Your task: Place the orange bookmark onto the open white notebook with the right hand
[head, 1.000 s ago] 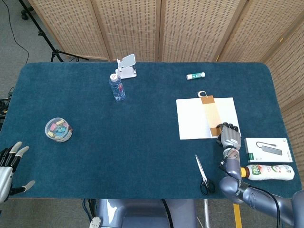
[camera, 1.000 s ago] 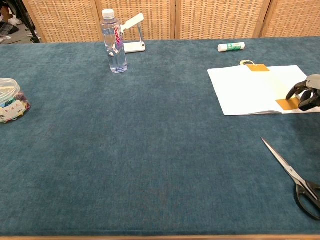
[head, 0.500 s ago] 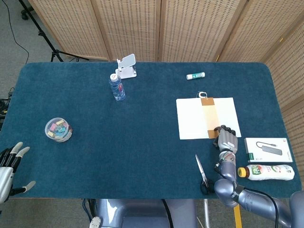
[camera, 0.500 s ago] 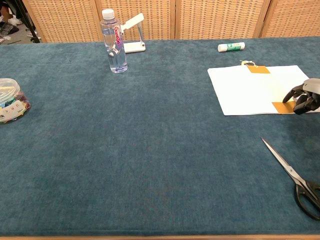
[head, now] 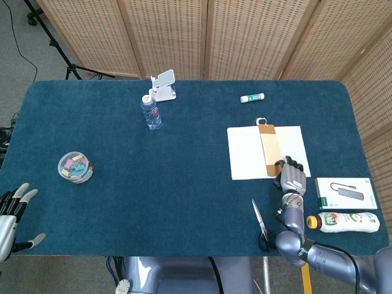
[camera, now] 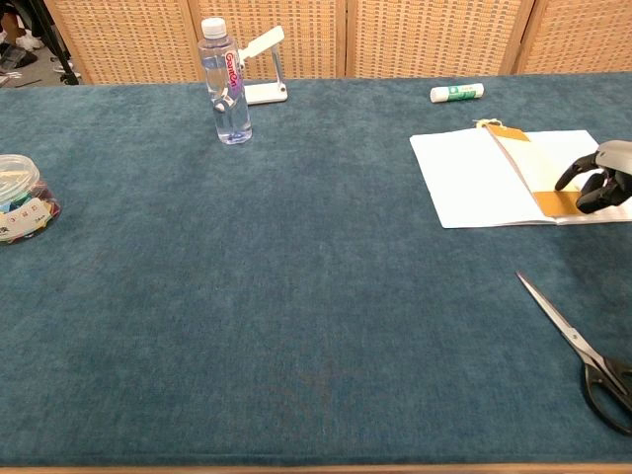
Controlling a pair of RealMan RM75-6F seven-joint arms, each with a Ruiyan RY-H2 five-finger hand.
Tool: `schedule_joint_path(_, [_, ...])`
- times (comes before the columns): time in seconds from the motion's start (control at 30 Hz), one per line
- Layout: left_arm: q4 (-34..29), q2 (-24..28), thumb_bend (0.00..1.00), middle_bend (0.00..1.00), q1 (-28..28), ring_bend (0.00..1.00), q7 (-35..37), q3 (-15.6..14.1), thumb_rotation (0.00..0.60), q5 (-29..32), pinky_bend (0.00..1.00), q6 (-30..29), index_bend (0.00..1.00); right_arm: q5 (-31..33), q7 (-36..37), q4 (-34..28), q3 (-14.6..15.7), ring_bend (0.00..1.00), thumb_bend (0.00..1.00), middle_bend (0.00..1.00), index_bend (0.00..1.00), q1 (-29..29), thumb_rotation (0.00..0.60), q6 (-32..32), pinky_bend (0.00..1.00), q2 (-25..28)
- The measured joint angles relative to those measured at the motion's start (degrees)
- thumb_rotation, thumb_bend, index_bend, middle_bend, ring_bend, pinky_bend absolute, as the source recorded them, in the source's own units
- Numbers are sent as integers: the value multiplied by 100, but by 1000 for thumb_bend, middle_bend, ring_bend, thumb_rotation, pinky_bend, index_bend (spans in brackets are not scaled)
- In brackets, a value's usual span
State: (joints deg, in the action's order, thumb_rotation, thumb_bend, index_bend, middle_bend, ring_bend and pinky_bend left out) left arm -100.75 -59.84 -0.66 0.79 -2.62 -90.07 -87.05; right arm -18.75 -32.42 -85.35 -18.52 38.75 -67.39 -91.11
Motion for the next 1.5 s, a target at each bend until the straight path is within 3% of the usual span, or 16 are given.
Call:
schedule_joint_path(0.23, [2, -26, 0, 0, 13, 0, -62, 14, 600, 54, 0, 39, 0, -629, 274, -194, -65, 0, 1000, 43, 245, -38, 600, 89, 28, 203])
schedule_joint_path(0.43, [-17, -59, 0, 0, 50, 0, -154, 50, 600, 154, 0, 122, 0, -1016, 466, -71, -163, 0, 1000, 43, 245, 90, 600, 626, 28, 408])
schedule_joint_path(0.8, [-22, -112, 0, 0, 125, 0, -243, 119, 600, 308, 0, 246, 0, -1829, 1325, 1440, -152, 0, 1000, 51, 245, 563, 600, 2829, 28, 593])
schedule_joint_path(1.27, [-32, -170, 0, 0, 238, 0, -364, 202, 600, 579, 0, 467, 0, -2560, 2322, 3517, -25, 0, 1000, 51, 245, 1022, 600, 3741, 28, -101])
schedule_joint_path(1.5, [-39, -183, 0, 0, 264, 0, -394, 211, 600, 627, 0, 509, 0, -2765, 2615, 4252, 127, 0, 1000, 51, 245, 1094, 600, 4027, 28, -455])
